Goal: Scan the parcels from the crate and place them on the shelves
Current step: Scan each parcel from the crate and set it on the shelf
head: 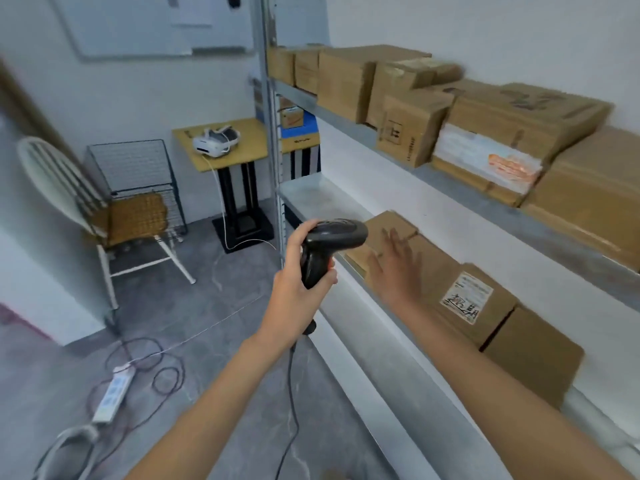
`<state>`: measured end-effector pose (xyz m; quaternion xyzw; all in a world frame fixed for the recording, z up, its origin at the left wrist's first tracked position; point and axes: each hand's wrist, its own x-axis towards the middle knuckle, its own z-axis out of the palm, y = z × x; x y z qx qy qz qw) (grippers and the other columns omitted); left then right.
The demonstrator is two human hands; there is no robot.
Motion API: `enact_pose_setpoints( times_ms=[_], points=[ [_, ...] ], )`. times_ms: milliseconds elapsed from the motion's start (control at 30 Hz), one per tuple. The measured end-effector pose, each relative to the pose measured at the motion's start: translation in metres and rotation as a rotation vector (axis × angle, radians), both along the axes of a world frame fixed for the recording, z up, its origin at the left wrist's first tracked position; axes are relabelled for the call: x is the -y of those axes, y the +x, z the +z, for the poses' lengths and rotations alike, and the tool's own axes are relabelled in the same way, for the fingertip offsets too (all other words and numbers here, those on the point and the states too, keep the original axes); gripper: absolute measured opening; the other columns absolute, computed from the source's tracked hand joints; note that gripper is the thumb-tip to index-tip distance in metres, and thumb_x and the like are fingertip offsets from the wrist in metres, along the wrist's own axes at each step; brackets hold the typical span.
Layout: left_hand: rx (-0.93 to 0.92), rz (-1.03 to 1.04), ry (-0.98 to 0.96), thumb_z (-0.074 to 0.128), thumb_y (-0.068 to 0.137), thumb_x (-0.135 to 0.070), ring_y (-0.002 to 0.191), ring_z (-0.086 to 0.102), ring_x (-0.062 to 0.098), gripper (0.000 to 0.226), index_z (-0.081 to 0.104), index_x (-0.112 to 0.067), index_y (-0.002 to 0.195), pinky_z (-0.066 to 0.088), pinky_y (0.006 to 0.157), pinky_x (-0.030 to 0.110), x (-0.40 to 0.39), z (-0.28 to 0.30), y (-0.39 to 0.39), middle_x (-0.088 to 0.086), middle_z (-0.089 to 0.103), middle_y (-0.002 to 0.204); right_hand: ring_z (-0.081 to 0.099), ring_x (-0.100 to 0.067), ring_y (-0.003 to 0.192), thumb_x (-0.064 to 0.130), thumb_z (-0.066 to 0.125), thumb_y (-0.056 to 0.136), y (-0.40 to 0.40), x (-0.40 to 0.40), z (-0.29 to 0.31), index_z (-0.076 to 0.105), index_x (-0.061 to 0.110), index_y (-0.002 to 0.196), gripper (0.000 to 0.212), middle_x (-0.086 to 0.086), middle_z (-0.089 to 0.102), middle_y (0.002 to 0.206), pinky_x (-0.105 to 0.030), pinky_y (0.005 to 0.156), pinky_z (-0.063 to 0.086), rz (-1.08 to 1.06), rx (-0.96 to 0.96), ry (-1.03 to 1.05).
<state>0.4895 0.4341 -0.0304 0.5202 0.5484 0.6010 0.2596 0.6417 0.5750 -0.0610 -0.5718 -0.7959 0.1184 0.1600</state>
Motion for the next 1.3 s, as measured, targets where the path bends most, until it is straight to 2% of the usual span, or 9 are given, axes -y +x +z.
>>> enact_pose_setpoints(
  times_ms=[133, 400, 600, 700, 833, 933, 1033, 1167, 1300],
  points=[
    [-0.011, 0.125, -0.016, 0.068, 0.095, 0.001, 0.1, 0.07, 0.005, 0.085, 0.032, -0.061, 0.14, 0.051, 0.081, 0.011, -0.009, -0.01, -0.042, -0.029, 0.068, 0.107, 0.011, -0.031, 0.154, 0.04, 0.032, 0.108, -0.052, -0.025, -0.011, 0.02, 0.016, 0.159, 0.058, -0.008, 0.013, 0.168, -0.058, 0.122, 0.012, 0.099, 0.016, -0.029],
    [-0.03, 0.263, -0.05, 0.069, 0.095, -0.003, 0.09, 0.068, 0.007, 0.081, 0.031, -0.054, 0.146, 0.051, 0.077, 0.009, -0.069, -0.024, -0.12, -0.031, 0.066, 0.108, -0.001, -0.026, 0.156, 0.046, 0.027, 0.108, -0.169, -0.074, -0.026, 0.009, 0.023, 0.161, 0.061, -0.003, 0.003, 0.169, -0.052, 0.123, -0.002, 0.303, -0.005, -0.054],
    [-0.093, 0.233, -0.08, 0.07, 0.095, -0.004, 0.089, 0.069, 0.01, 0.082, 0.031, -0.057, 0.144, 0.054, 0.077, 0.012, -0.156, -0.022, -0.167, -0.033, 0.067, 0.101, -0.002, -0.027, 0.156, 0.046, 0.027, 0.107, -0.223, -0.139, -0.031, 0.015, 0.023, 0.16, 0.059, -0.002, 0.004, 0.169, -0.053, 0.123, -0.005, 0.287, -0.085, -0.055],
    [-0.093, 0.194, -0.074, 0.072, 0.096, -0.009, 0.094, 0.069, 0.001, 0.081, 0.031, -0.064, 0.14, 0.052, 0.081, 0.01, -0.193, -0.027, -0.178, -0.04, 0.063, 0.107, -0.001, -0.027, 0.156, 0.046, 0.027, 0.107, -0.236, -0.168, -0.036, 0.014, 0.024, 0.16, 0.059, -0.002, 0.007, 0.169, -0.053, 0.122, -0.005, 0.238, -0.102, -0.058],
    [-0.059, 0.149, -0.081, 0.072, 0.094, -0.001, 0.093, 0.07, 0.002, 0.088, 0.032, -0.068, 0.136, 0.051, 0.076, 0.011, -0.233, -0.044, -0.191, -0.029, 0.067, 0.11, -0.003, -0.027, 0.156, 0.047, 0.027, 0.107, -0.236, -0.195, -0.048, 0.012, 0.027, 0.161, 0.06, -0.001, 0.004, 0.169, -0.055, 0.123, -0.005, 0.171, -0.087, -0.097],
    [-0.053, 0.079, -0.078, 0.071, 0.094, 0.0, 0.092, 0.071, 0.004, 0.084, 0.034, -0.059, 0.14, 0.055, 0.071, 0.015, -0.269, -0.052, -0.2, -0.024, 0.068, 0.111, -0.002, -0.028, 0.156, 0.049, 0.026, 0.107, -0.234, -0.217, -0.059, 0.009, 0.026, 0.161, 0.062, -0.001, 0.003, 0.169, -0.055, 0.123, -0.004, 0.082, -0.068, -0.106],
    [-0.064, -0.047, -0.086, 0.072, 0.094, -0.002, 0.091, 0.072, 0.016, 0.081, 0.034, -0.057, 0.141, 0.061, 0.078, 0.031, -0.306, -0.056, -0.202, -0.008, 0.069, 0.114, -0.003, -0.029, 0.155, 0.049, 0.026, 0.107, -0.231, -0.237, -0.068, 0.009, 0.025, 0.161, 0.062, -0.002, 0.003, 0.169, -0.057, 0.123, -0.002, -0.036, -0.08, -0.123],
    [-0.084, -0.247, -0.077, 0.071, 0.093, 0.001, 0.106, 0.07, 0.023, 0.082, 0.032, -0.056, 0.137, 0.058, 0.094, 0.05, -0.356, -0.061, -0.201, -0.012, 0.061, 0.131, -0.004, -0.028, 0.155, 0.05, 0.027, 0.107, -0.223, -0.267, -0.079, 0.007, 0.027, 0.161, 0.062, -0.001, 0.0, 0.169, -0.057, 0.123, -0.003, -0.255, -0.094, -0.117],
    [-0.052, -0.494, -0.127, 0.07, 0.095, 0.0, 0.097, 0.072, 0.018, 0.082, 0.034, -0.061, 0.137, 0.059, 0.091, 0.036, -0.393, -0.07, -0.205, -0.024, 0.067, 0.114, -0.006, -0.025, 0.155, 0.05, 0.028, 0.106, -0.215, -0.279, -0.084, 0.007, 0.029, 0.161, 0.062, 0.002, -0.003, 0.169, -0.053, 0.123, -0.009, -0.534, -0.116, -0.15]
  ],
)
